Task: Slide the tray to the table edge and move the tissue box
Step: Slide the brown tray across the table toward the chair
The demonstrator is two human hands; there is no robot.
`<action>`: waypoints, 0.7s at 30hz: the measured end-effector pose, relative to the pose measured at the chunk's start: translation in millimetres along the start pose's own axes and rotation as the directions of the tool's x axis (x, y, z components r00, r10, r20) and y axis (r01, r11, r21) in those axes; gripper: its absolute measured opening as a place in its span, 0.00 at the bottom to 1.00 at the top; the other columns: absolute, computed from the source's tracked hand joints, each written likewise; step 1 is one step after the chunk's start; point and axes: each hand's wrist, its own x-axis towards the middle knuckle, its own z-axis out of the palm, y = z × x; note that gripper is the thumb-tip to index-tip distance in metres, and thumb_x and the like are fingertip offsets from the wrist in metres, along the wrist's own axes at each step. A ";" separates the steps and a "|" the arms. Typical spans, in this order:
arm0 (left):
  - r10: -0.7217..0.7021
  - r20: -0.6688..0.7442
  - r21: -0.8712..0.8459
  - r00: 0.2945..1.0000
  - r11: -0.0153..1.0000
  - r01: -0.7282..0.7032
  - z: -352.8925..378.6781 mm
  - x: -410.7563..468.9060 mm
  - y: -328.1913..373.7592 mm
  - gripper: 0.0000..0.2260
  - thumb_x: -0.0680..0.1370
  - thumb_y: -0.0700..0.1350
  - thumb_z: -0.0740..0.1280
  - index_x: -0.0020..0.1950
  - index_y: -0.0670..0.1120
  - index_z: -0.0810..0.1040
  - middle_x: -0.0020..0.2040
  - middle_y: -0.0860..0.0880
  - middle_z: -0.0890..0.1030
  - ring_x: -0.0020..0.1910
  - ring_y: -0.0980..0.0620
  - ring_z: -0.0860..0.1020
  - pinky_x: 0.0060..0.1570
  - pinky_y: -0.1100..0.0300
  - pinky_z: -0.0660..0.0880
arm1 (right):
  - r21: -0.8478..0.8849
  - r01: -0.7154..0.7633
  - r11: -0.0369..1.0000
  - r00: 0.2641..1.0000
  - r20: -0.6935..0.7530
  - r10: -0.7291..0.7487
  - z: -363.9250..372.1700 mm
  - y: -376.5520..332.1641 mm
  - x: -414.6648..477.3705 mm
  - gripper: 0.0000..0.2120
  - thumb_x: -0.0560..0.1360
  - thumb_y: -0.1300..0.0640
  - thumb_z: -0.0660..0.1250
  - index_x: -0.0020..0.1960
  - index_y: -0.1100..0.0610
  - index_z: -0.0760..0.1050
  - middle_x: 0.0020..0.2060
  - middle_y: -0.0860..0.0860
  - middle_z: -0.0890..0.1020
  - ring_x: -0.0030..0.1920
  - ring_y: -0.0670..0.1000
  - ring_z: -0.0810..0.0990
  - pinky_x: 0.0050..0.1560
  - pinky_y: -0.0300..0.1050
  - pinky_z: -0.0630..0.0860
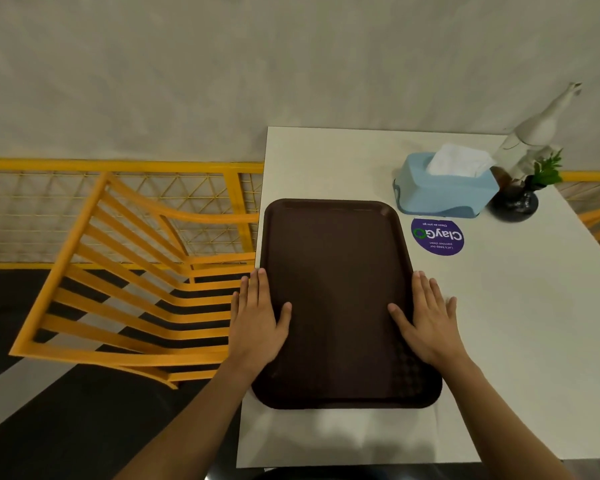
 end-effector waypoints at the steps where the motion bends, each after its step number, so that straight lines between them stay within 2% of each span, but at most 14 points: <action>1: -0.006 0.000 0.001 1.000 1.000 0.006 -0.2 3.5 1.9 0.36 0.83 0.62 0.53 0.83 0.45 0.42 0.84 0.45 0.49 0.82 0.46 0.45 0.79 0.47 0.46 | 0.000 0.002 1.000 1.000 -0.001 -0.002 -0.7 1.3 5.3 0.41 0.78 0.29 0.44 0.82 0.50 0.37 0.82 0.50 0.46 0.81 0.54 0.42 0.77 0.64 0.41; 7: -0.024 0.006 -0.002 1.000 1.000 0.024 1.1 16.9 14.3 0.37 0.82 0.62 0.53 0.83 0.46 0.42 0.84 0.46 0.48 0.82 0.46 0.44 0.79 0.47 0.46 | -0.024 -0.027 0.999 0.999 0.026 0.028 -8.1 9.3 25.8 0.42 0.76 0.27 0.44 0.82 0.47 0.38 0.82 0.51 0.47 0.81 0.56 0.43 0.76 0.67 0.42; 21: -0.024 0.010 -0.029 1.000 0.999 0.024 1.2 1.6 9.6 0.38 0.82 0.63 0.55 0.83 0.47 0.41 0.84 0.46 0.48 0.82 0.46 0.46 0.79 0.46 0.51 | -0.002 -0.019 1.000 1.000 -0.007 0.019 -0.5 12.1 6.3 0.40 0.78 0.28 0.45 0.82 0.46 0.38 0.82 0.51 0.48 0.81 0.56 0.44 0.76 0.66 0.43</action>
